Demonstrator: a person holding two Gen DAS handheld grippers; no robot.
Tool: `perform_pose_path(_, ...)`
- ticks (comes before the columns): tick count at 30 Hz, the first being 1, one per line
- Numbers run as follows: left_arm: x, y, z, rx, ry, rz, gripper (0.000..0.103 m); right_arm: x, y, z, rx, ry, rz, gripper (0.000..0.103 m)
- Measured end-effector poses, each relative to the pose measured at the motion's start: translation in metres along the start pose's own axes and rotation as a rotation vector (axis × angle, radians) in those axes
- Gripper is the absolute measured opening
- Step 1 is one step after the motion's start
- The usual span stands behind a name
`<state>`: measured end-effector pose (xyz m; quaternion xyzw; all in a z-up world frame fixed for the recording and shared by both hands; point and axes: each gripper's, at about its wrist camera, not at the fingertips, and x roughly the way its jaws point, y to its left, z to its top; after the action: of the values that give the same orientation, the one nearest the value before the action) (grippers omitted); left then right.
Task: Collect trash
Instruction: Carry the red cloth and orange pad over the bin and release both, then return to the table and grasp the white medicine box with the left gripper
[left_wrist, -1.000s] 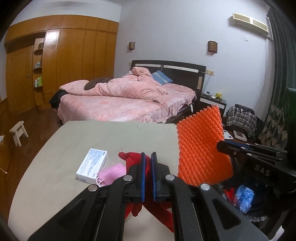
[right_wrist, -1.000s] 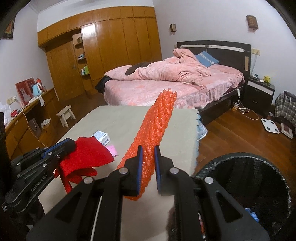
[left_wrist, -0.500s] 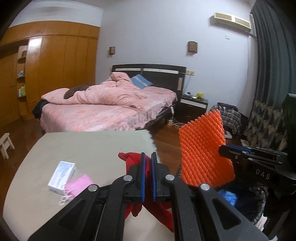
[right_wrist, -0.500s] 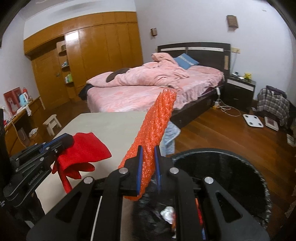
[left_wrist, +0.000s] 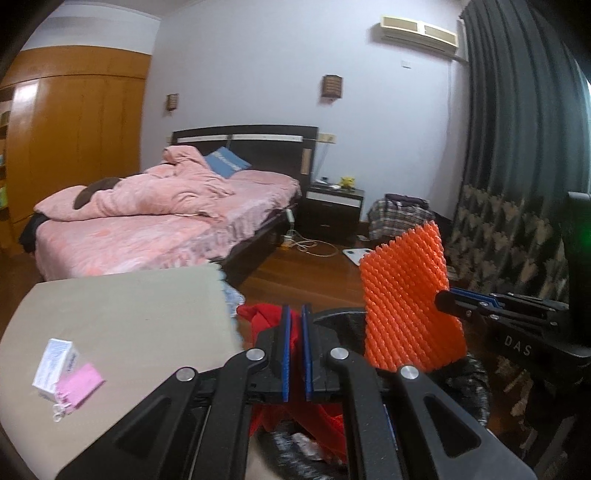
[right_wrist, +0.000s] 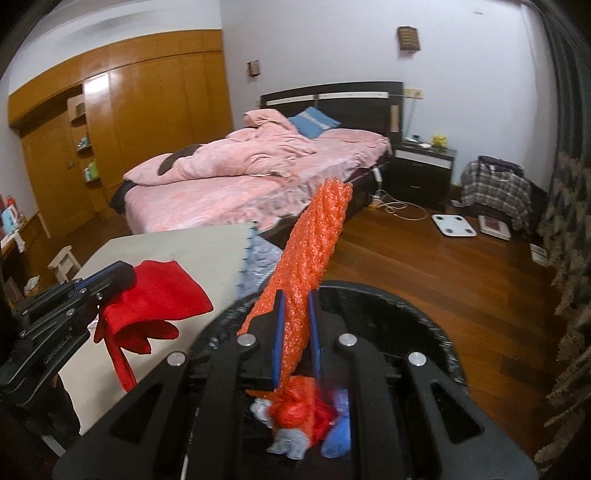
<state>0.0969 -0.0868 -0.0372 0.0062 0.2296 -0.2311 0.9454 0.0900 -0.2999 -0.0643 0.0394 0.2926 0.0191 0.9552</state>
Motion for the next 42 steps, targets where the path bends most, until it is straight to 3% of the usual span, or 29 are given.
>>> perform_pose_path(18, 0.057, -0.057, -0.004, 0.058, 0.079, -0.122, 0.006, -0.001, -0.053, -0.030, 0.059, 0.046, -0.119, 0.012)
perform_pose_path(23, 0.066, -0.060, -0.010, 0.054, 0.126, -0.159, 0.011, 0.004, -0.059, -0.038, 0.079, 0.077, -0.134, 0.015)
perform_pose_path(27, 0.065, -0.055, -0.013, 0.044, 0.134, -0.154, 0.038, 0.005, -0.059, -0.047, 0.082, 0.091, -0.145, 0.030)
perform_pose_path(30, 0.060, -0.048, -0.013, 0.037, 0.128, -0.136, 0.049, 0.004, -0.060, -0.050, 0.087, 0.091, -0.154, 0.046)
perform_pose_path(32, 0.056, -0.041, -0.013, 0.029, 0.121, -0.113, 0.061, 0.003, -0.059, -0.051, 0.091, 0.087, -0.157, 0.058)
perform_pose_path(33, 0.054, -0.035, -0.013, 0.018, 0.115, -0.102, 0.067, 0.001, -0.059, -0.052, 0.092, 0.082, -0.161, 0.070)
perform_pose_path(36, 0.043, -0.020, -0.011, -0.012, 0.101, -0.072, 0.076, -0.004, -0.054, -0.049, 0.087, 0.058, -0.166, 0.088)
perform_pose_path(42, 0.013, 0.012, -0.011, -0.002, 0.046, 0.035, 0.094, -0.012, -0.038, -0.042, 0.070, 0.005, -0.115, 0.096)
